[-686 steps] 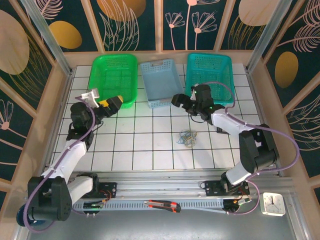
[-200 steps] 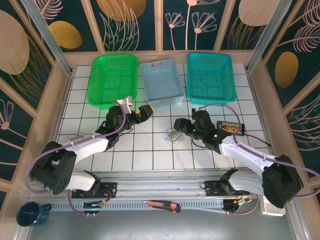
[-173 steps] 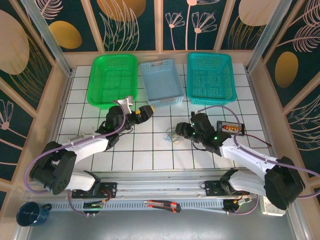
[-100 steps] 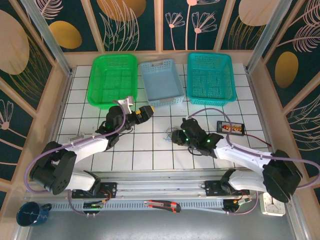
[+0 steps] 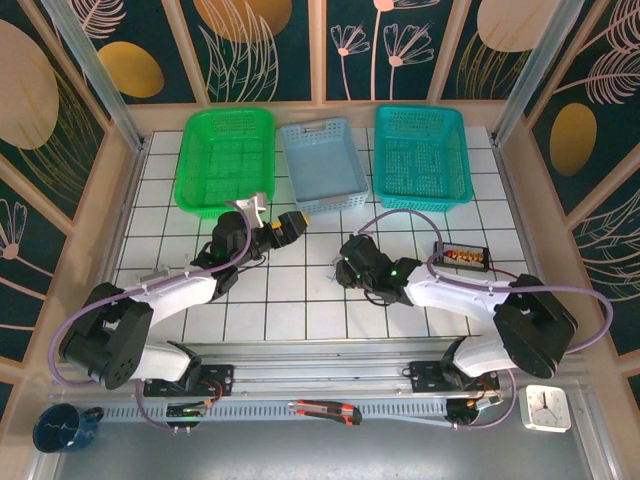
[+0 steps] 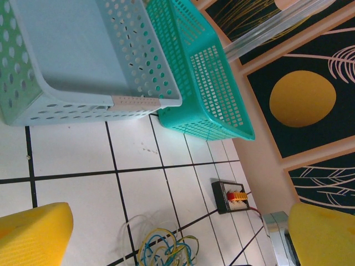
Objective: Untangle the cables
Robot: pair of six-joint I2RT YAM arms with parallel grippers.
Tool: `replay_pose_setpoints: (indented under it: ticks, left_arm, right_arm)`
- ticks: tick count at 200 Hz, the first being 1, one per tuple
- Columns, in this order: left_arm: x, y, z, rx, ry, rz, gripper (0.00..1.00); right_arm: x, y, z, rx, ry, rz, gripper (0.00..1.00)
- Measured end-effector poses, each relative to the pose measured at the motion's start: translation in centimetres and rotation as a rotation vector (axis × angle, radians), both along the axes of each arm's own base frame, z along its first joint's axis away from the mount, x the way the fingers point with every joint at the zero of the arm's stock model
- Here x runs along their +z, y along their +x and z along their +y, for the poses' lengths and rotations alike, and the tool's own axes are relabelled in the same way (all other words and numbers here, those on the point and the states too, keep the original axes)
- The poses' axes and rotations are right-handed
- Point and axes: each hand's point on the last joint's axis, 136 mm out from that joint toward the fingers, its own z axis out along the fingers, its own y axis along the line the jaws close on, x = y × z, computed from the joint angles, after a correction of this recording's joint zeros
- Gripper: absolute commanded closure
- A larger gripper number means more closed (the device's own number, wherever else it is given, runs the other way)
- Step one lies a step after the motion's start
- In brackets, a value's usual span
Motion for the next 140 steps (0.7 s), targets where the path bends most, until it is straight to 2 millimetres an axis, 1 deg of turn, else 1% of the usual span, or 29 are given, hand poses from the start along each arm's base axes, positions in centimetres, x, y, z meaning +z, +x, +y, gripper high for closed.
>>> replay_pose_setpoints:
  ticks: [23,63,79,92,117,140]
  left_arm:
    - [0.0,0.0,0.0,0.000,0.000,0.000,0.01]
    - [0.0,0.0,0.0,0.000,0.000,0.000,0.01]
    - [0.0,0.0,0.0,0.000,0.000,0.000,0.01]
    - [0.0,0.0,0.0,0.000,0.000,0.000,0.01]
    - [0.0,0.0,0.0,0.000,0.000,0.000,0.01]
    - [0.0,0.0,0.0,0.000,0.000,0.000,0.01]
  right_arm:
    - [0.0,-0.1,0.1,0.003,-0.010,-0.006,0.73]
    - [-0.1,-0.4,-0.3,0.000,-0.035,-0.007,0.66]
    - [0.6,-0.6,-0.5,-0.003,-0.029,-0.014,0.65]
    - [1.5,-0.7,-0.6,-0.006,-0.010,-0.030,0.66]
    - [3.0,-0.8,-0.6,-0.013,0.029,-0.055,0.68]
    - [3.3,-0.9,-0.6,-0.010,0.037,-0.060,0.71]
